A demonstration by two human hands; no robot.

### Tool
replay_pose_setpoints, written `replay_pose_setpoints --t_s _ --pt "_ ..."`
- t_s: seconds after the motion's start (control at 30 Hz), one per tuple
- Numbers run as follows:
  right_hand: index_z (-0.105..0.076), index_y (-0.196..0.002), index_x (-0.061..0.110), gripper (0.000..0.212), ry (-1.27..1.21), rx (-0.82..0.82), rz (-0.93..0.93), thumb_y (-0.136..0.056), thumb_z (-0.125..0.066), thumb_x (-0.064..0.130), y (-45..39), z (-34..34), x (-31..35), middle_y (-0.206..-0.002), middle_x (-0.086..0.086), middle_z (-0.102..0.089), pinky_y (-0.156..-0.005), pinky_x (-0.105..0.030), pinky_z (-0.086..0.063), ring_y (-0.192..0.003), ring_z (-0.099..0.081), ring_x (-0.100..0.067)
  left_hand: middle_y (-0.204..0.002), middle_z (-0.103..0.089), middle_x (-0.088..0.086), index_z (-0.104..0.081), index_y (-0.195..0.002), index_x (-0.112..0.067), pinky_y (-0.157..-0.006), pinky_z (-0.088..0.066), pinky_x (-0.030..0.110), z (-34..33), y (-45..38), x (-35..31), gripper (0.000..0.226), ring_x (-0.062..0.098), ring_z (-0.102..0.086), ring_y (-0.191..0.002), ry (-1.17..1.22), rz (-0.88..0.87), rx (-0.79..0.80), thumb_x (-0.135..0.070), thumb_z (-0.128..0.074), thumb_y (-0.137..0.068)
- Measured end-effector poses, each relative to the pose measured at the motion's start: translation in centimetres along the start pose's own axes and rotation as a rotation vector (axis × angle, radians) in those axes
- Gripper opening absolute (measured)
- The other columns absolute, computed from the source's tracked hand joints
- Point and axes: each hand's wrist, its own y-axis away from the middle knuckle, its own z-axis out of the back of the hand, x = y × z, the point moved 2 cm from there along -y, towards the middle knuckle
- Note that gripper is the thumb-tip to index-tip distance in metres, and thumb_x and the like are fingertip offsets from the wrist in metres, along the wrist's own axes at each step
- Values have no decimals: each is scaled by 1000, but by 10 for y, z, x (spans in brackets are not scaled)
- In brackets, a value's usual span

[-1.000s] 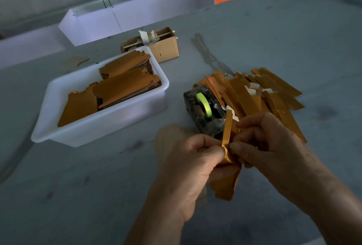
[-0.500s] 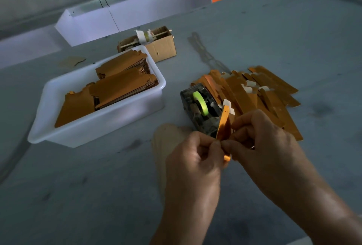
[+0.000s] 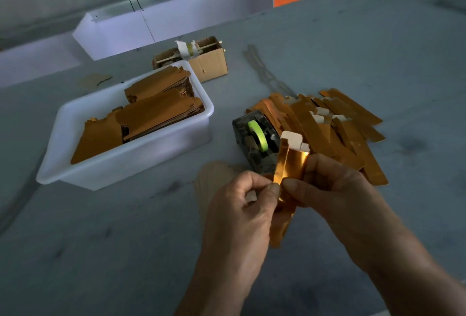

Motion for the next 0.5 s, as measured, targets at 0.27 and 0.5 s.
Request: replay_pose_setpoints --t_s 0.27,0.5 --pt "-58 -74 23 17 260 -183 101 -91 -55 19 -39 27 2 -58 6 -56 -54 -25 -40 -50 -51 -6 -77 -70 -7 -67 -89 -21 -57 -49 19 42 -18 14 19 8 -66 -72 -440 -66 -285 -38 -58 -91" --pt "-53 -128 15 38 749 -417 -25 -93 -54 28 -93 53 1 -120 -14 -53 -83 -36 -43 -109 -51 -33 -91 -68 8 -66 -88 -8 -80 -50 37 72 -38 55 43 26 -64 -90 -656 226 -302 -47 -75 -75"
